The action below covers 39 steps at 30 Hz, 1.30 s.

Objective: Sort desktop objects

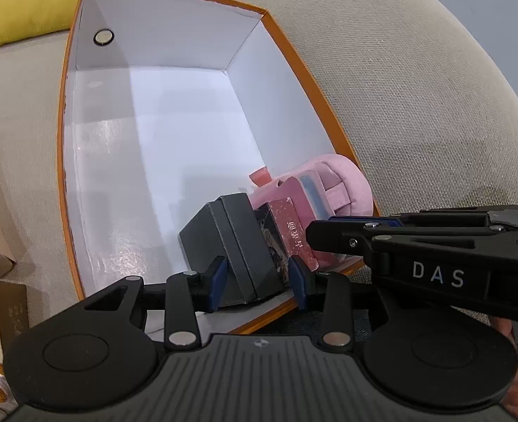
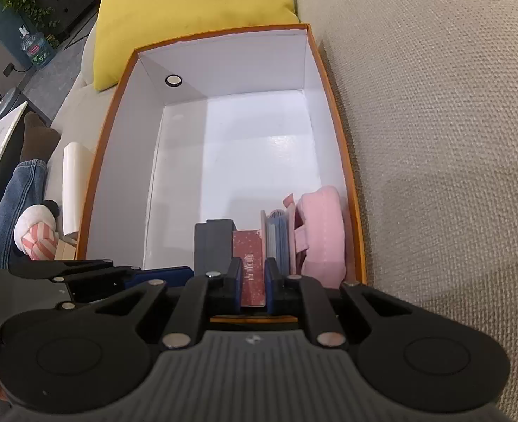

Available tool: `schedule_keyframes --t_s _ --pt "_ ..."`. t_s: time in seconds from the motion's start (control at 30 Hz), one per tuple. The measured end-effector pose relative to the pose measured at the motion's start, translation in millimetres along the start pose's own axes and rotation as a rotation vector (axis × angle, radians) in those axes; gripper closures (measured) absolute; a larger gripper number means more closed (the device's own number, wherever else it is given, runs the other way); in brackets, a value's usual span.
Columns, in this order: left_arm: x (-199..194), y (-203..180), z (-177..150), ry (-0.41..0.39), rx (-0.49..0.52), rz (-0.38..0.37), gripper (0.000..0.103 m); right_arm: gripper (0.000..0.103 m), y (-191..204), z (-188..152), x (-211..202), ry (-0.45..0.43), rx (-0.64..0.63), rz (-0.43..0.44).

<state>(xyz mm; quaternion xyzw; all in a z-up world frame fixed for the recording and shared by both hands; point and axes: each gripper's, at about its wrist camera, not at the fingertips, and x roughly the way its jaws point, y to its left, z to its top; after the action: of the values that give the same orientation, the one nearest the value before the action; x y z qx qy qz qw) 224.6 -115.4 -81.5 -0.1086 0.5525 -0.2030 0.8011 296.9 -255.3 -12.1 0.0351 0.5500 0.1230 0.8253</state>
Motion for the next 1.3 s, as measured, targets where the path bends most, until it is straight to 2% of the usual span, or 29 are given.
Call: schedule_keyframes --t_s 0.2,0.6,0.83,0.97,1.1,1.3 --pt "-9.9 -4.8 -1.6 -0.013 0.034 0.037 0.058 0.090 5.8 -0.4 -8.8 -0.022 -0.027 0.004" --pt "-58.4 -11.7 -10.5 -0.100 0.080 0.035 0.052 0.085 25.0 -5.5 -34.5 -0.091 -0.084 -0.017" --pt "-96.8 -11.2 -26.5 -0.158 0.129 0.064 0.052 0.085 40.7 -23.9 -59.8 -0.184 -0.122 0.052" --pt "-125.8 0.7 -43.1 -0.194 0.138 0.116 0.052 0.085 55.5 -36.2 -68.0 -0.230 -0.154 0.101" --pt "-156.1 22.9 -65.4 -0.216 0.123 0.204 0.052 0.085 80.3 -50.7 -64.2 -0.227 -0.215 0.147" --pt "-186.0 68.7 -110.6 -0.164 0.054 0.347 0.052 0.085 125.2 -77.7 -43.4 -0.175 -0.318 0.250"
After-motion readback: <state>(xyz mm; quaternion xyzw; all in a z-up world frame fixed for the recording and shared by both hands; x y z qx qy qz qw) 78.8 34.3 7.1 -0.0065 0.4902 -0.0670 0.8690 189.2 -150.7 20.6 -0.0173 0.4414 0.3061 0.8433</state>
